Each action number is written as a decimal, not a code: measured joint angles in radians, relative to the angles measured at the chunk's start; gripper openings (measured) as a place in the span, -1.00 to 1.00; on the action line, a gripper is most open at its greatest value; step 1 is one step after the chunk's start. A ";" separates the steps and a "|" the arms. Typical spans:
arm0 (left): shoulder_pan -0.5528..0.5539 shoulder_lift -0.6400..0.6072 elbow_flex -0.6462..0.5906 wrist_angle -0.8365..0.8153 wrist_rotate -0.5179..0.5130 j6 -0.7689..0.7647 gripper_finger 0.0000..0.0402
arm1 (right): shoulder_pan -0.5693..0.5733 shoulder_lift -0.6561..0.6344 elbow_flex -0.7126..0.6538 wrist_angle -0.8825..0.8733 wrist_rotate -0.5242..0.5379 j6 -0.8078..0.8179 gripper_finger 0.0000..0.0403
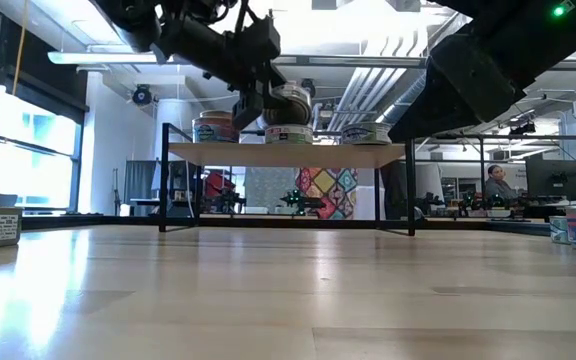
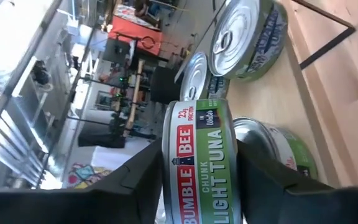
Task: Stack canned seafood by type on shelf
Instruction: Stack the green and white tuna can on top of the green and white tuna can on the shelf, then stack the blue and pink tuna can on top of the blue and pink tuna can on the shelf
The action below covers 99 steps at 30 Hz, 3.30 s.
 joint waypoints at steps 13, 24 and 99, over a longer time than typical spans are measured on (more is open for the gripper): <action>0.026 0.000 0.103 -0.212 0.072 -0.119 0.05 | 0.000 0.000 0.000 0.004 0.000 0.000 0.15; 0.029 0.000 0.158 -0.327 0.097 -0.173 0.28 | 0.000 0.000 0.000 0.006 0.000 0.003 0.15; 0.004 -0.010 0.335 -0.841 0.360 -0.739 0.55 | -0.024 0.001 0.000 0.023 -0.044 0.004 0.15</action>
